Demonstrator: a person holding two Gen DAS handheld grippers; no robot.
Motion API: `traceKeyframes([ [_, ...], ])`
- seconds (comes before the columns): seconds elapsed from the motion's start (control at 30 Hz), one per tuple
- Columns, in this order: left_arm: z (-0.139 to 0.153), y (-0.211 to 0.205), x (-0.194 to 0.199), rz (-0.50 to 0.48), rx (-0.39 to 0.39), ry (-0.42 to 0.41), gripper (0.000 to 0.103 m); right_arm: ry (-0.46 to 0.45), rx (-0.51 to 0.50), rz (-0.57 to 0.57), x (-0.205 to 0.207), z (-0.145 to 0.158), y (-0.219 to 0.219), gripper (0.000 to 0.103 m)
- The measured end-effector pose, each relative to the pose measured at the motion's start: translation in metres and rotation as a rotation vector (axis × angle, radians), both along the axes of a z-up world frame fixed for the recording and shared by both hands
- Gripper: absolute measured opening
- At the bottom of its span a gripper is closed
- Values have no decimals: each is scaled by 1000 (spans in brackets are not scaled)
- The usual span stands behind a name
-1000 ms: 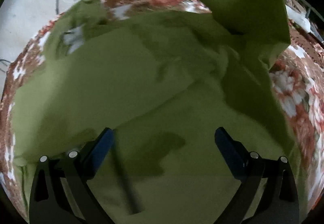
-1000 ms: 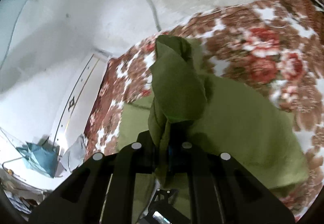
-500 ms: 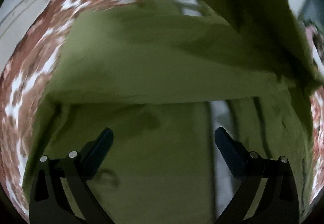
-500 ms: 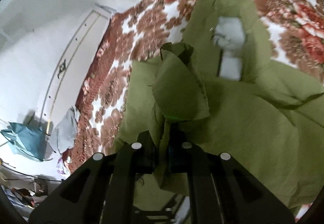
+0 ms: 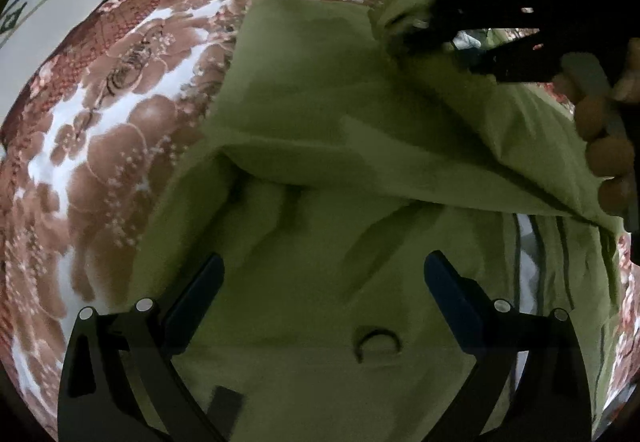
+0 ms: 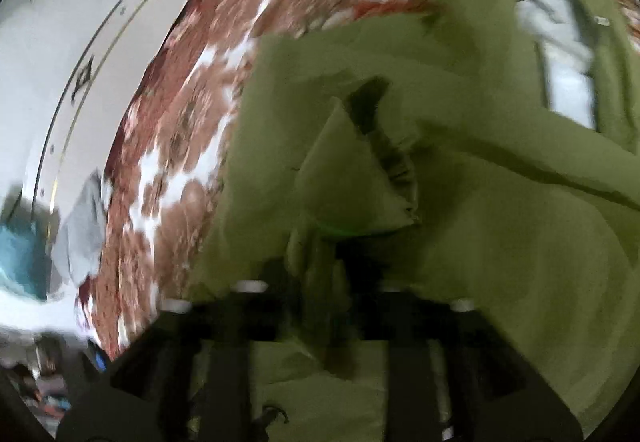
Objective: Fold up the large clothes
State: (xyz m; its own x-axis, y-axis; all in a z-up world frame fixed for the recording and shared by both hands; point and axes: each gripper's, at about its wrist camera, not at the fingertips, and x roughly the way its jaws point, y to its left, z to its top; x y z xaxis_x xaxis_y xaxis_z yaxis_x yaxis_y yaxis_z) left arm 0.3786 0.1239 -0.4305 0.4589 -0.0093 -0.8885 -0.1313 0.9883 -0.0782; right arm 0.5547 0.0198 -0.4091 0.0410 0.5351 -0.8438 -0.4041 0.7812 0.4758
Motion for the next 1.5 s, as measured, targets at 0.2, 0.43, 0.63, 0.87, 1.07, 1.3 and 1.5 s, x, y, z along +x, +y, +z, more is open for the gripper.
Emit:
traceKeyframes([
  [0.2, 14, 8, 11, -2, -28, -21, 98, -64, 38, 22, -12, 42, -29, 81],
  [0.43, 29, 7, 49, 11, -81, -57, 98, -230, -241, -98, -11, 45, -161, 82],
  [0.63, 16, -3, 101, -24, -129, -34, 94, -289, -563, -274, -13, 20, -303, 82],
  [0.87, -23, -18, 136, -120, -140, 116, 17, -197, -624, -462, -23, -7, -405, 85],
  [1.07, 44, -13, 153, -179, -8, 1, 10, -181, -589, -517, -28, -3, -413, 85],
  [1.3, 50, 15, 158, -159, 57, 15, 19, -230, -685, -366, -22, -41, -367, 85],
  [1.5, -17, 30, 131, -128, 124, 121, 66, -226, -810, -407, -21, -57, -392, 93],
])
